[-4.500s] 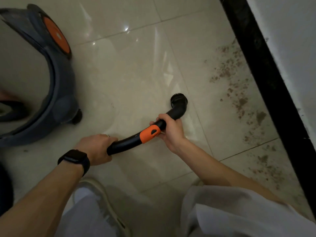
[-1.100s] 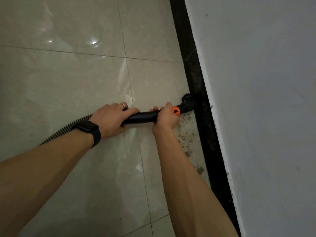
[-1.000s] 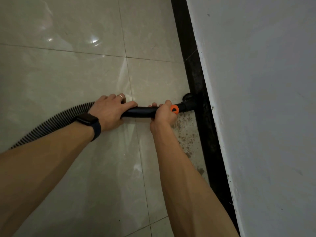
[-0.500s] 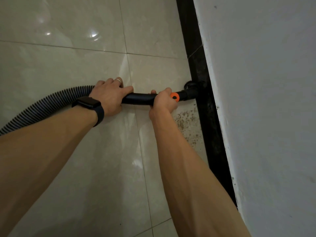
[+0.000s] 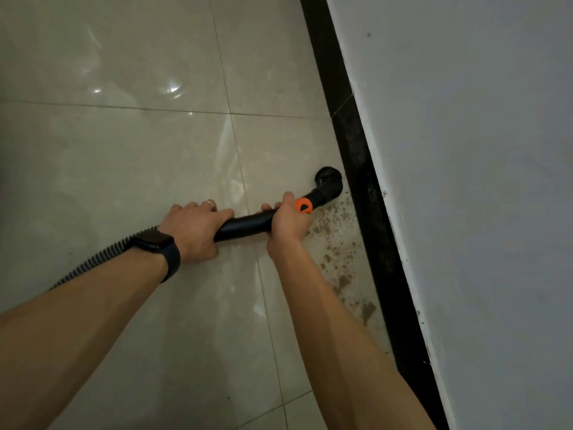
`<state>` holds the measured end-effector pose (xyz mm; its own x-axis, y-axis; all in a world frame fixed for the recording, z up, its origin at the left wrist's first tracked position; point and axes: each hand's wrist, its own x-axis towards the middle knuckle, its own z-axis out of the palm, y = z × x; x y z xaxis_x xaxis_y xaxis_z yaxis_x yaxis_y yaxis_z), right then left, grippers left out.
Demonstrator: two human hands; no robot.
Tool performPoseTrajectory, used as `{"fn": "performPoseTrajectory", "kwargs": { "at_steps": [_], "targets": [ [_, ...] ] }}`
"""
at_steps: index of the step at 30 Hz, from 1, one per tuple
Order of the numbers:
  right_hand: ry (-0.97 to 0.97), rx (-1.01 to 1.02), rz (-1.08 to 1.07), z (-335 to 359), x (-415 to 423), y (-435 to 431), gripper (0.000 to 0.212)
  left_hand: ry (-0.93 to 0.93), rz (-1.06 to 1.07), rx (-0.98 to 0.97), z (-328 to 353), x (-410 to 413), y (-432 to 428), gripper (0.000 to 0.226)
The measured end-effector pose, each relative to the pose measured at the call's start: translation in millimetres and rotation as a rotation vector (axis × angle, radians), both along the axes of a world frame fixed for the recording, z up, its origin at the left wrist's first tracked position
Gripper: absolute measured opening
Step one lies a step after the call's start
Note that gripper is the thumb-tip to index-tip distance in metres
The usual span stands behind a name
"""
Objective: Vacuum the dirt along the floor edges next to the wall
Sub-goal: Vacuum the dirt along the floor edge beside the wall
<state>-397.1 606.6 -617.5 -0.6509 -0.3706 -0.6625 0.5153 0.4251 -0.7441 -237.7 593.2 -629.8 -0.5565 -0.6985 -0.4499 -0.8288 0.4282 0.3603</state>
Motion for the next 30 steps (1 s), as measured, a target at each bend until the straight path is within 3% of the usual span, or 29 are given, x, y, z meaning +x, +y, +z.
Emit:
{"fn": "performPoseTrajectory", "kwargs": {
  "at_steps": [8, 16, 30],
  "targets": [
    [-0.027, 0.043, 0.097, 5, 35, 37, 0.042, 0.008, 0.067, 0.105, 1, 39, 44, 0.039],
    [-0.098, -0.053, 0.258, 19, 32, 33, 0.049, 0.155, 0.242, 0.298, 10, 31, 42, 0.038],
    [0.206, 0.208, 0.394, 19, -21, -20, 0.034, 0.350, 0.405, 0.575, 3, -39, 18, 0.047]
  ]
}}
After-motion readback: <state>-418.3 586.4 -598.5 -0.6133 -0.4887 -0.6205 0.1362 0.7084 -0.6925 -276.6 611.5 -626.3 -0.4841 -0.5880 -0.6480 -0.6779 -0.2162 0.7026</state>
